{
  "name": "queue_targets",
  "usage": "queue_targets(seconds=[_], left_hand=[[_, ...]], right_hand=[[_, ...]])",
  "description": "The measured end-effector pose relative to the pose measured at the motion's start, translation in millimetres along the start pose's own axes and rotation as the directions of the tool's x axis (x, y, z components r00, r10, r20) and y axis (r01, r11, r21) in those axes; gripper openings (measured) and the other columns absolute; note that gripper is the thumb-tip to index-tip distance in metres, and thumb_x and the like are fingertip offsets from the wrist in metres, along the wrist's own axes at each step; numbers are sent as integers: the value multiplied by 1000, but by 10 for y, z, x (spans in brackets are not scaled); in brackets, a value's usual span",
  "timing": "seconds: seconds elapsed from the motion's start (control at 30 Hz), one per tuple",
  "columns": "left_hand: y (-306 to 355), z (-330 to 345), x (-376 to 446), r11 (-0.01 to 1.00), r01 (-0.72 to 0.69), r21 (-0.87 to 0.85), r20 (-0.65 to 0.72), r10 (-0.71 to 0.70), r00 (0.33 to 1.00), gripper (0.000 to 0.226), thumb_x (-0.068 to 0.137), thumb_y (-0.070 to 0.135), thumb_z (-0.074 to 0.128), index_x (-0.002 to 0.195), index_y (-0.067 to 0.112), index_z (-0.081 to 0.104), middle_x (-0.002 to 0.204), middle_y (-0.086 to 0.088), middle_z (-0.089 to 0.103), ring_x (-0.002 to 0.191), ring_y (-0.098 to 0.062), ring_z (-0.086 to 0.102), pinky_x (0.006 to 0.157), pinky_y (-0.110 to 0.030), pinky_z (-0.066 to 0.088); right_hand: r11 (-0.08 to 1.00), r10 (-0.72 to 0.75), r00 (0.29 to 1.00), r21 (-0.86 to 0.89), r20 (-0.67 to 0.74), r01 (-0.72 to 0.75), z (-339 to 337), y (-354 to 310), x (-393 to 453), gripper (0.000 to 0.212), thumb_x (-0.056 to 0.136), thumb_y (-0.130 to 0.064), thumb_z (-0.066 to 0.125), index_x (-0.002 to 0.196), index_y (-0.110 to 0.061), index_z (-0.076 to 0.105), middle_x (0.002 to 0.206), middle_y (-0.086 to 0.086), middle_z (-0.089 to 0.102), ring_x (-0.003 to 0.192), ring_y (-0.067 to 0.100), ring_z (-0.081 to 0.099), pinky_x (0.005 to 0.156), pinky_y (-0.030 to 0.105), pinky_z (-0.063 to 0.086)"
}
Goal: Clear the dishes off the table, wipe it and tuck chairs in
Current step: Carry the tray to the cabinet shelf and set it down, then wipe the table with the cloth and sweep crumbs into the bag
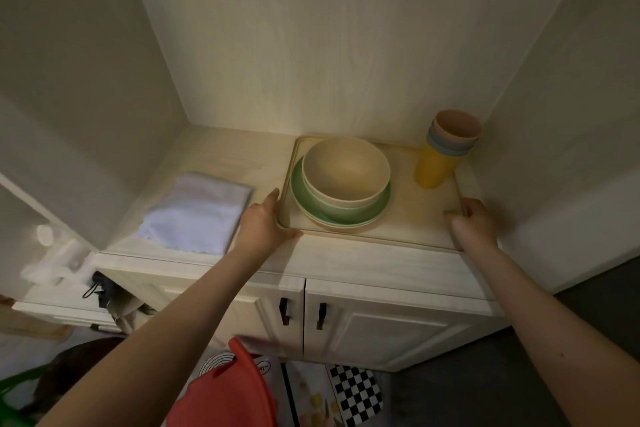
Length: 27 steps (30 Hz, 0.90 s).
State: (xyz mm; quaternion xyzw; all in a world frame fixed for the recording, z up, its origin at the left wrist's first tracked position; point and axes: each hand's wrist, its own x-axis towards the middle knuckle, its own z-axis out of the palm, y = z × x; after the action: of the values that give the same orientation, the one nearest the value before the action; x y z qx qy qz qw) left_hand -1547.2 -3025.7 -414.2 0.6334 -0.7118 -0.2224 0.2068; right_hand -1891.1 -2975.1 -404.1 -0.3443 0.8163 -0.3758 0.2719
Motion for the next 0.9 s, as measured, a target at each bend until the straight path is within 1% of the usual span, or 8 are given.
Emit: queue_targets(seconds=[0.07,0.13,0.3,0.4,0.5,0.67,0.77,0.9], left_hand=[[24,24,24,1000,-9,3,-15,9,1000,98,63,35,84,142,4,35,118,-18,64,106,-33,60,89,-41,50],[51,42,44,1000,-21,3,-33,21,999,89,64,32,83,137,2,41,113,-20,66,102,-36,61,86,-42,51],[84,41,88,998,-62,1,-52,61,997,79,65,25,83,131,2,46,108,-22,66,98,-39,61,82,-45,52],[69,48,84,996,-85,16,-57,86,995,80,66,25,82,134,6,45,105,-20,67,95,-39,62,80,-44,52],[44,76,64,994,-100,39,-66,102,993,80,67,33,79,135,12,44,105,-14,67,96,-35,62,78,-41,52],[-109,-26,-50,985,-52,166,-171,80,982,86,71,56,71,140,15,41,140,-6,50,127,-27,46,103,-42,39],[-344,-176,-181,979,-33,203,-212,77,974,71,72,50,74,130,14,55,134,-8,55,121,-29,51,100,-43,41],[-697,-433,-374,981,30,192,-243,18,970,50,69,38,80,109,9,70,120,-14,64,110,-35,59,91,-45,46]], right_hand=[[1000,-12,1000,-15,19,13,6,-4,77,57,74,-33,58,128,-14,50,121,6,58,109,31,55,84,33,44],[1000,-20,999,-11,37,21,5,-11,136,56,81,-27,59,135,-15,46,133,6,53,115,29,53,92,35,44],[999,-35,997,-2,65,35,-7,-16,208,45,84,-18,58,129,-15,50,117,3,57,97,22,53,81,31,43],[1000,-24,998,-14,63,24,4,14,221,58,81,-25,60,136,-16,44,134,6,53,114,28,54,92,38,47],[1000,-12,999,-6,47,12,22,-6,178,61,83,-24,60,141,-16,39,141,6,48,123,28,49,96,34,43],[995,-80,994,48,-73,84,20,43,-67,49,87,-14,57,134,-5,46,135,12,50,120,29,49,98,34,40],[991,-129,985,32,-114,133,32,173,-255,48,83,-18,57,128,-3,51,129,13,54,113,27,53,97,35,43],[983,-178,960,-6,-215,181,129,197,-557,36,88,-14,55,123,-10,55,130,10,48,114,26,50,90,28,38]])
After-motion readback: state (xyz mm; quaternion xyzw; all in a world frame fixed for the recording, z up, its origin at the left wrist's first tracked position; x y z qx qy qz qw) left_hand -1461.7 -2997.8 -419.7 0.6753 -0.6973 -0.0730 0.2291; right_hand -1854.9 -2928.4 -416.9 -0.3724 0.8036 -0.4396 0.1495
